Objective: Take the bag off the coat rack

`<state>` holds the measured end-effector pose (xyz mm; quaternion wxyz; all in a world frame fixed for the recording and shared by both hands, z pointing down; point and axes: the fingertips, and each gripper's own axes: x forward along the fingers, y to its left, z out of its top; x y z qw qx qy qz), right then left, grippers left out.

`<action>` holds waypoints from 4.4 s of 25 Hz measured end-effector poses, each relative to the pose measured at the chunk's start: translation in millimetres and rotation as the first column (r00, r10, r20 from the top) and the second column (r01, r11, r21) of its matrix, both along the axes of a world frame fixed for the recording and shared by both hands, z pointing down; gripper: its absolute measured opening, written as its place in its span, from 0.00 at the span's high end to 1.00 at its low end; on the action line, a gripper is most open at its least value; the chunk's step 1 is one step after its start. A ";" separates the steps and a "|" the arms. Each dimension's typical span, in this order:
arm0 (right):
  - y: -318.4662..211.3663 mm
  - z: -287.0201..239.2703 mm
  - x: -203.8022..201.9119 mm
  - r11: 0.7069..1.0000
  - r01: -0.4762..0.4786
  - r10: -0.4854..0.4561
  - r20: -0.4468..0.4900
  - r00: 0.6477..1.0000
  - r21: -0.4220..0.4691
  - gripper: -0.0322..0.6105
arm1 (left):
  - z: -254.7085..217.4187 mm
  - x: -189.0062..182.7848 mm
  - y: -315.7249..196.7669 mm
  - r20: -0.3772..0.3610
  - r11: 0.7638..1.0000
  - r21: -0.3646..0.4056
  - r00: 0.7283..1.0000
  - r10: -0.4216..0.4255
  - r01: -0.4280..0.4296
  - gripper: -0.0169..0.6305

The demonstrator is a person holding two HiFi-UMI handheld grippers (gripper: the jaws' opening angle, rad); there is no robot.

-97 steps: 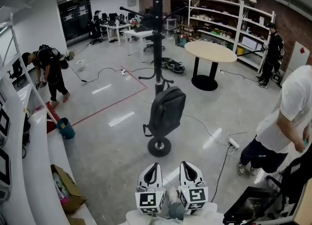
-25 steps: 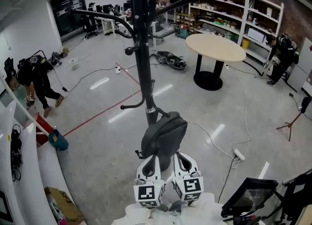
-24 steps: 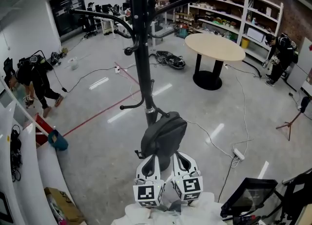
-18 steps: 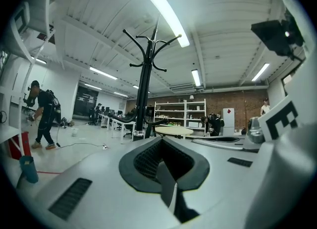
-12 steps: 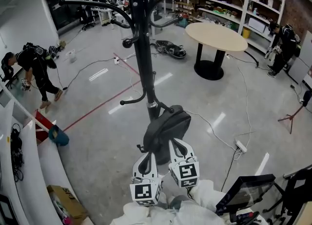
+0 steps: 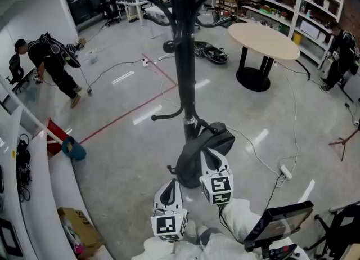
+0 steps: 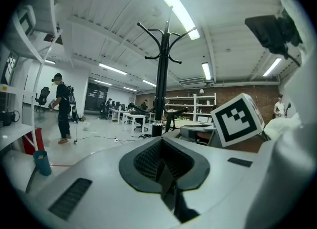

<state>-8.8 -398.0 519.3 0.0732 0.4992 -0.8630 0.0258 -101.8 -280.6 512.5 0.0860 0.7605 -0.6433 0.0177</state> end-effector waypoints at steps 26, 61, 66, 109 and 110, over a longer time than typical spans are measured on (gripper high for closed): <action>-71.6 -5.0 -28.2 0.988 -0.043 0.048 0.032 0.998 -0.149 0.77 | 6.9 -32.6 -1.6 -0.027 0.998 -0.017 0.998 -0.062 0.061 0.97; -76.7 -4.9 -31.1 0.989 -0.039 0.048 0.064 0.997 -0.140 0.90 | 14.0 -42.9 -3.6 -0.033 0.997 -0.040 0.997 -0.069 0.067 0.97; -76.2 -7.0 -32.6 0.992 -0.021 0.026 0.037 0.999 -0.123 0.91 | 16.4 -45.2 -2.9 -0.035 0.996 -0.046 0.997 -0.074 0.072 0.97; -34.6 -44.3 4.0 0.998 -0.024 0.031 0.113 0.993 -0.066 0.91 | 8.7 -1.6 8.4 -0.039 1.000 -0.026 0.999 0.005 -0.006 0.97; -32.8 -43.6 5.1 0.997 -0.022 0.029 0.116 0.993 -0.068 0.91 | 8.8 -0.5 9.3 -0.039 1.000 -0.025 0.999 0.004 -0.005 0.97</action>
